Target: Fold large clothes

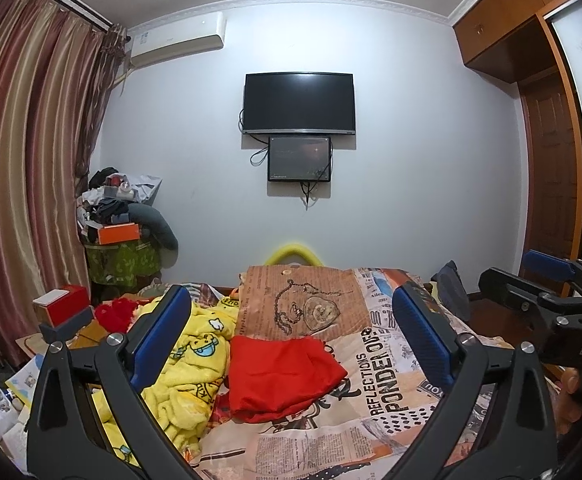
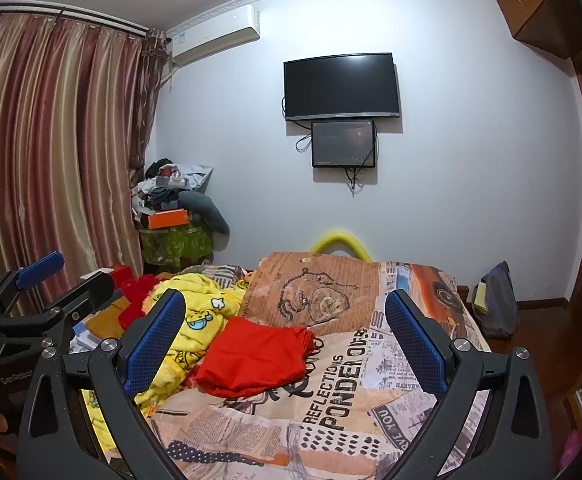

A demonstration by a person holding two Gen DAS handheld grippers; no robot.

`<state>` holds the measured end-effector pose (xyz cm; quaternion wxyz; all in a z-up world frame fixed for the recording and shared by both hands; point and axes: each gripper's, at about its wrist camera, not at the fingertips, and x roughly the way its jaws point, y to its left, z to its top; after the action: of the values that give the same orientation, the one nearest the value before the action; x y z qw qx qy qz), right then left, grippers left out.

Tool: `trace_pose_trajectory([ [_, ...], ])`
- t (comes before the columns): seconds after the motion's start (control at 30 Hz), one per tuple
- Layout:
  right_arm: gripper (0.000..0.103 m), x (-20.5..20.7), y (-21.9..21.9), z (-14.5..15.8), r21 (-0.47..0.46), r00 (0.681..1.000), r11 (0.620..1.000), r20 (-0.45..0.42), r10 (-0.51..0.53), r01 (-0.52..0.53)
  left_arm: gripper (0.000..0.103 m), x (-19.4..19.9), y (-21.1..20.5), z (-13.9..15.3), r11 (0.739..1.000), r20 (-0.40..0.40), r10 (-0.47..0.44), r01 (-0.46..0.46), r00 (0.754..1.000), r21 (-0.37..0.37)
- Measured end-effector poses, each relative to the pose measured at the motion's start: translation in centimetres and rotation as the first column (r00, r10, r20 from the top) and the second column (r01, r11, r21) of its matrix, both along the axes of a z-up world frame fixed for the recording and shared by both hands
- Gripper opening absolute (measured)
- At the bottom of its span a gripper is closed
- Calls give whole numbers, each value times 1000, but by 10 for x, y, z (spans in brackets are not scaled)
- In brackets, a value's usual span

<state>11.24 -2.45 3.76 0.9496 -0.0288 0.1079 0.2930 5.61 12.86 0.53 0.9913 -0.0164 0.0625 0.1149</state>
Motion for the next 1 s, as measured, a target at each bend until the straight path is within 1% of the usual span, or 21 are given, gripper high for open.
trace_pose_trajectory([
  [0.57,100,4,0,0,0,1000,1000,-8,-3,3,103,8,2,-5,999,-39,-42,41,998,-20],
  [1.0,100,4,2,-1,3,1000,1000,-8,-10,11,103,7,4,-7,998,-41,-48,46,998,-36],
])
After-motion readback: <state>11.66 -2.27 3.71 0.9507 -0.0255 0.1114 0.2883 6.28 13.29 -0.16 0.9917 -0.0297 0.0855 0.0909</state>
